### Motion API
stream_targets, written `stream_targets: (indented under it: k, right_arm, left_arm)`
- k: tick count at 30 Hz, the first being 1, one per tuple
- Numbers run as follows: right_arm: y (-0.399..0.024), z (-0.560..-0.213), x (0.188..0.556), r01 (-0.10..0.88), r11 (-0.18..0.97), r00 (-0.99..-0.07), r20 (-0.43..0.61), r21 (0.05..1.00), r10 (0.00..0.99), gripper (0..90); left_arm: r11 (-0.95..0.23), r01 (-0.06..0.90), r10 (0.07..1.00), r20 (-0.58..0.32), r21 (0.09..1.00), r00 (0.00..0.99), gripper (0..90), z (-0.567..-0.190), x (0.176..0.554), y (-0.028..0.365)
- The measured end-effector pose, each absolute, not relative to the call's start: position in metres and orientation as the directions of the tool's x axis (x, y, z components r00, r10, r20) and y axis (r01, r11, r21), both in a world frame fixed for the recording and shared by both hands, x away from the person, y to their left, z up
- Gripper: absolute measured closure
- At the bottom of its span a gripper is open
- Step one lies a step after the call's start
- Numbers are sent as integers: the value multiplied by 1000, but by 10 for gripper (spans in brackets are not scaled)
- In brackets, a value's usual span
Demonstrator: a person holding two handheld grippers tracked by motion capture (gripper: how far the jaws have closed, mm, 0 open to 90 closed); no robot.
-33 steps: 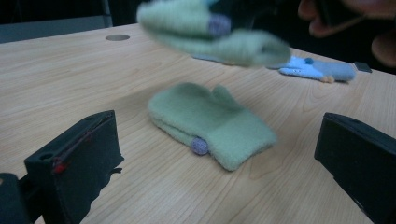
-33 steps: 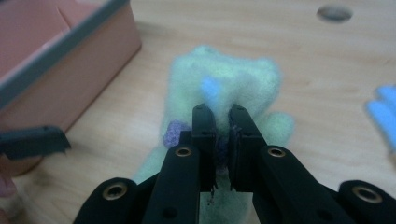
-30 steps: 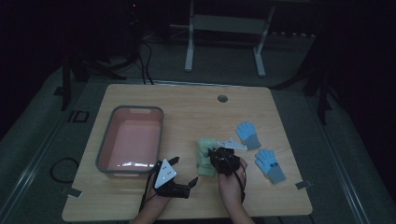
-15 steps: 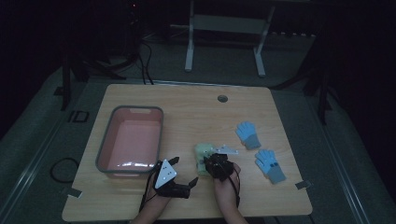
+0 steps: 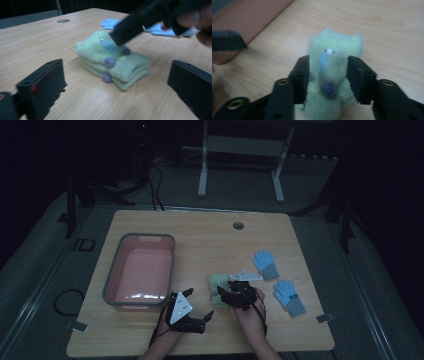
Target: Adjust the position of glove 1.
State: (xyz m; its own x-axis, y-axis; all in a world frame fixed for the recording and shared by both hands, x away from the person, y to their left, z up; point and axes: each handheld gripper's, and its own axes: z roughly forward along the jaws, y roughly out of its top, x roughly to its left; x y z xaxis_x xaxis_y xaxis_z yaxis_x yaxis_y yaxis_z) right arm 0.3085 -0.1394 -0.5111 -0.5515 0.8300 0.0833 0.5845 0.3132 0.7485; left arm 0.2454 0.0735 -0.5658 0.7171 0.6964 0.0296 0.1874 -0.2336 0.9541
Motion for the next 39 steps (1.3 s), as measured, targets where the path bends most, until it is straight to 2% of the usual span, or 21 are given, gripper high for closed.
stream_targets:
  k: [1,2,3,5,8,9,10,14,15,17,18,20,24,26,27,28,30,32,34,39]
  right_arm:
    - [-141,-508,311,573,333,-566,68,749,821,421]
    - [-141,-508,311,573,333,-566,68,749,821,421]
    - [-144,-505,313,559,350,-581,54,752,812,377]
    - [-156,-501,325,538,396,-656,75,744,751,198]
    - [-163,-501,330,537,409,-678,89,738,729,175]
    - [-168,-501,333,531,436,-705,93,727,703,112]
    - [-172,-501,335,520,438,-711,88,733,698,140]
    - [-183,-498,342,470,427,-744,86,772,663,139]
    - [-190,-493,349,448,432,-762,82,783,642,138]
    - [-192,-491,354,464,441,-771,105,768,629,135]
    - [-192,-491,354,464,441,-771,105,768,629,135]
    - [-194,-490,359,480,426,-770,135,767,624,128]
    - [-191,-491,364,486,415,-776,160,769,610,113]
    - [-186,-493,368,491,422,-782,173,762,599,113]
    - [-181,-495,372,483,440,-786,154,757,599,168]
    - [-181,-495,372,483,440,-786,154,757,599,168]
    - [-174,-499,381,491,454,-782,145,744,606,295]
    - [-174,-499,381,491,454,-782,145,744,606,295]
    - [-168,-507,394,531,444,-778,207,722,593,331]
    - [-160,-526,404,577,463,-765,249,673,593,330]
  left_arm:
    - [-239,179,691,38,954,722,29,-566,244,73]
    - [-239,179,691,38,954,722,29,-566,244,73]
    - [-255,169,680,52,952,732,29,-566,242,71]
    - [-291,188,663,56,938,747,31,-563,242,68]
    - [-293,235,638,6,927,770,43,-559,244,66]
    - [-301,264,621,-21,916,784,48,-557,246,65]
    - [-307,279,618,-33,910,786,57,-556,248,64]
    - [-354,283,595,-20,891,804,70,-556,251,61]
    - [-405,277,559,-4,871,829,64,-559,255,53]
    - [-430,231,546,47,873,836,75,-559,254,48]
    - [-430,231,546,47,873,836,114,-559,254,48]
    - [-466,167,512,110,869,852,141,-555,255,41]
    - [-501,133,480,146,855,865,240,-553,263,35]
    - [-530,112,463,176,841,869,256,-553,269,31]
    - [-541,107,453,182,834,873,318,-554,271,29]
    - [-565,94,441,204,820,874,318,-554,274,28]
    - [-602,70,414,236,796,879,369,-555,279,25]
    - [-612,63,404,244,788,882,387,-556,281,23]
    - [-637,45,376,260,770,890,402,-560,284,20]
    - [-645,39,371,269,763,889,428,-562,285,20]
